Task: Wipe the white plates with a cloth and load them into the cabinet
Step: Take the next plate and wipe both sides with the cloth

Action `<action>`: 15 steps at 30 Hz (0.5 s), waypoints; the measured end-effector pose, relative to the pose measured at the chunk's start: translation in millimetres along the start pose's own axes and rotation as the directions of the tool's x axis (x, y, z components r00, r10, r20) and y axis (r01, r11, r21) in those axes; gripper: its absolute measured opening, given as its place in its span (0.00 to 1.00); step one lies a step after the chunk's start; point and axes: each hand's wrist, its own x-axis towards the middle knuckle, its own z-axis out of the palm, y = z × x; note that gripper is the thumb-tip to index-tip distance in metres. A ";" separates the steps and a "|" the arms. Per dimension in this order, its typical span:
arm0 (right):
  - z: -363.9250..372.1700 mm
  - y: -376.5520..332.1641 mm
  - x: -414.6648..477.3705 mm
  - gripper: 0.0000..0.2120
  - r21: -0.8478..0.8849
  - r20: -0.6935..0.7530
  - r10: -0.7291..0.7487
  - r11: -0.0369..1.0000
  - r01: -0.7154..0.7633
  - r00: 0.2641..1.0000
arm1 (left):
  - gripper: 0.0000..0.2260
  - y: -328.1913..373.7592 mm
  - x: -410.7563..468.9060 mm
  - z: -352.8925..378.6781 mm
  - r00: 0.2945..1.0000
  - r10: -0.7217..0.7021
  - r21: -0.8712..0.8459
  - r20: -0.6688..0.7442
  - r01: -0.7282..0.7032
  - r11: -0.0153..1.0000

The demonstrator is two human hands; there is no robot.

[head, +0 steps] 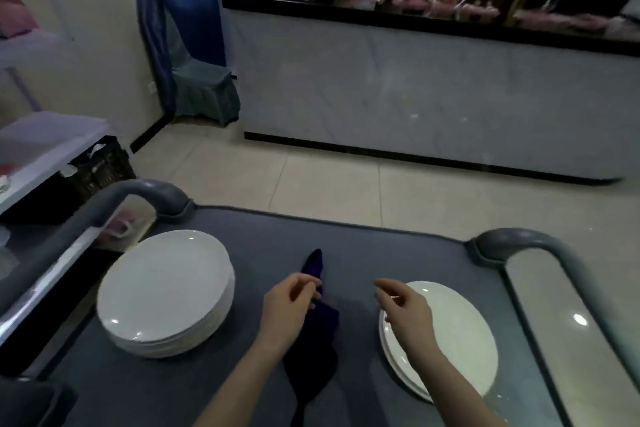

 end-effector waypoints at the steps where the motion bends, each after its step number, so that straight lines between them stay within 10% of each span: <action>1: -16.3 9.5 -0.2 0.08 -0.014 -0.035 0.016 1.000 -0.016 0.999 | 0.09 1.6 -1.7 16.1 1.000 0.002 0.007 0.030 -0.002 1.000; 15: -148.4 119.7 3.7 0.27 -0.311 -0.119 0.153 0.932 -0.184 0.981 | 0.18 -2.9 -28.2 163.6 0.975 -0.173 0.369 0.138 0.112 0.923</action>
